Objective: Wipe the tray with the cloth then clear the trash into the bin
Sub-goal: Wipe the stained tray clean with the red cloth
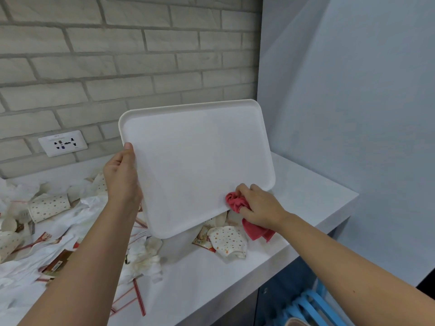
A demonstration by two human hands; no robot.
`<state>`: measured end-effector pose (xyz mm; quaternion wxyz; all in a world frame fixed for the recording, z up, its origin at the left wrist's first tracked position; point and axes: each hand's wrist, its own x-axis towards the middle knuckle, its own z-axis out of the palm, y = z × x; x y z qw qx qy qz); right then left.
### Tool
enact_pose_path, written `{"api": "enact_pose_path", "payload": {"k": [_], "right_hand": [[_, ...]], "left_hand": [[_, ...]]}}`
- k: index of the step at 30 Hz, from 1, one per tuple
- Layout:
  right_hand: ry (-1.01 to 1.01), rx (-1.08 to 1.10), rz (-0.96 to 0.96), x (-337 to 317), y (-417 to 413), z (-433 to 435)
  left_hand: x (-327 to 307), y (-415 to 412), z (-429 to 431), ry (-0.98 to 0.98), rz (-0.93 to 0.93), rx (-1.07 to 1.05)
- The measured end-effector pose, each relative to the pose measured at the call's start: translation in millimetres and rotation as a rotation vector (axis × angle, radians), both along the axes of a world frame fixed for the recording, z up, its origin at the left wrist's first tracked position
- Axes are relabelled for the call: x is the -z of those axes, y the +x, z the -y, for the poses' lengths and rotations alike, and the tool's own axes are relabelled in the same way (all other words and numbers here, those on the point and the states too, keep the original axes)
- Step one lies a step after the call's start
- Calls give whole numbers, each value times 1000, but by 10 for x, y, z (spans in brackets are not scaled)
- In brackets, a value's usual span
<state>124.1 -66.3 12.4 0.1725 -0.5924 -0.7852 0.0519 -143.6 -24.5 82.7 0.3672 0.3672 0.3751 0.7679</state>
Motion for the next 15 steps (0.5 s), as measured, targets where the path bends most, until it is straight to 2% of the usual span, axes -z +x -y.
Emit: {"api": "enact_pose_path", "payload": {"k": [7,11,15], "right_hand": [[67,-160,-1,-162,-430,235],[96,-230,-88,-191,-638,296],[-5,-224,-239,-201,-642,221]], "left_hand": [[17,110,-43,-7,54,-50],[43,246,-111,-39,116,-62],[50,354,-172,-53,84,-127]]}}
